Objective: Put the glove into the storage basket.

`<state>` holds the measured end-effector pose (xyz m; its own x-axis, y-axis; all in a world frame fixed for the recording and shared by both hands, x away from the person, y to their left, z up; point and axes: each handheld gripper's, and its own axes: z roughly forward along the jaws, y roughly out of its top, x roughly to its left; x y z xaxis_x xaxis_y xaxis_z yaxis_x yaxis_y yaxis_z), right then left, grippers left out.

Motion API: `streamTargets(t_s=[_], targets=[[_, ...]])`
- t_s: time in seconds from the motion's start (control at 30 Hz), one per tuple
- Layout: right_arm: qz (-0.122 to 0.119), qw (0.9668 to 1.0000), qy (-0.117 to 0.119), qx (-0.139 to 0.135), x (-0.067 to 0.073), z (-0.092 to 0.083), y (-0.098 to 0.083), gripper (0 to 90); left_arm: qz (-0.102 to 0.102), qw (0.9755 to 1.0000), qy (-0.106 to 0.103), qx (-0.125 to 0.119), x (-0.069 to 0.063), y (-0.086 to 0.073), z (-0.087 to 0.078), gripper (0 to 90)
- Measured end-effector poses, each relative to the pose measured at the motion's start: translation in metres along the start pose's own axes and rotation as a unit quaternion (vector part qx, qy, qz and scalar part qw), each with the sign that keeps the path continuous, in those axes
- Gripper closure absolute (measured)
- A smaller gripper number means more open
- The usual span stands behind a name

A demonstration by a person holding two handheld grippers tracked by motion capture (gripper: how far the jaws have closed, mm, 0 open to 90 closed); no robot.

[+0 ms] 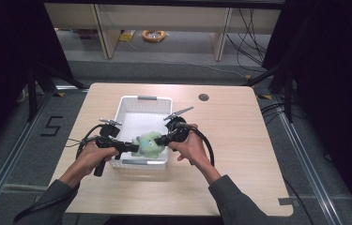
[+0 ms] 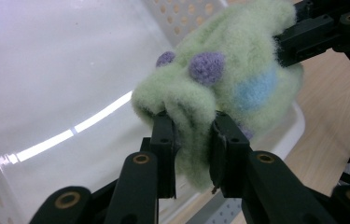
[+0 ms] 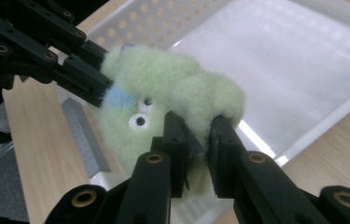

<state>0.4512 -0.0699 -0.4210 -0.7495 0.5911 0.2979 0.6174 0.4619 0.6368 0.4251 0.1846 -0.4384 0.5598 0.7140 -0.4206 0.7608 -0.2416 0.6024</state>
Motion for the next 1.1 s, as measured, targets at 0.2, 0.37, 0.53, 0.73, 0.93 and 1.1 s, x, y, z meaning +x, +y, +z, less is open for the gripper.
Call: streamTargets(t_s=[0.2, 0.37, 0.53, 0.73, 0.93, 1.1], targets=[[0.0, 1.0, -0.002, 0.009, 0.0, 0.01, -0.002, 79.8, 0.001, 0.9999, 0.007, 0.015, 0.003, -0.003, 0.003, 72.2], [-0.001, 0.9998, -0.006, 0.019, 0.001, 0.017, -0.005, 79.5, -0.001, 0.9996, 0.014, 0.026, 0.006, -0.005, 0.006, 71.5], [0.007, 0.9995, -0.011, 0.029, 0.0, 0.021, -0.006, 79.0, 0.0, 0.9993, 0.02, 0.031, 0.007, -0.007, 0.008, 71.2], [0.006, 0.9991, -0.012, 0.041, 0.001, 0.027, -0.007, 78.6, 0.01, 0.9985, 0.032, 0.044, 0.008, -0.009, 0.011, 70.7], [0.006, 0.9987, -0.013, 0.05, 0.002, 0.03, -0.007, 77.8, 0.01, 0.9981, 0.038, 0.048, 0.009, -0.008, 0.01, 69.4], [0.006, 0.9983, -0.019, 0.055, 0.002, 0.032, -0.007, 76.2, 0.005, 0.9981, 0.043, 0.045, 0.009, -0.007, 0.01, 66.4]])
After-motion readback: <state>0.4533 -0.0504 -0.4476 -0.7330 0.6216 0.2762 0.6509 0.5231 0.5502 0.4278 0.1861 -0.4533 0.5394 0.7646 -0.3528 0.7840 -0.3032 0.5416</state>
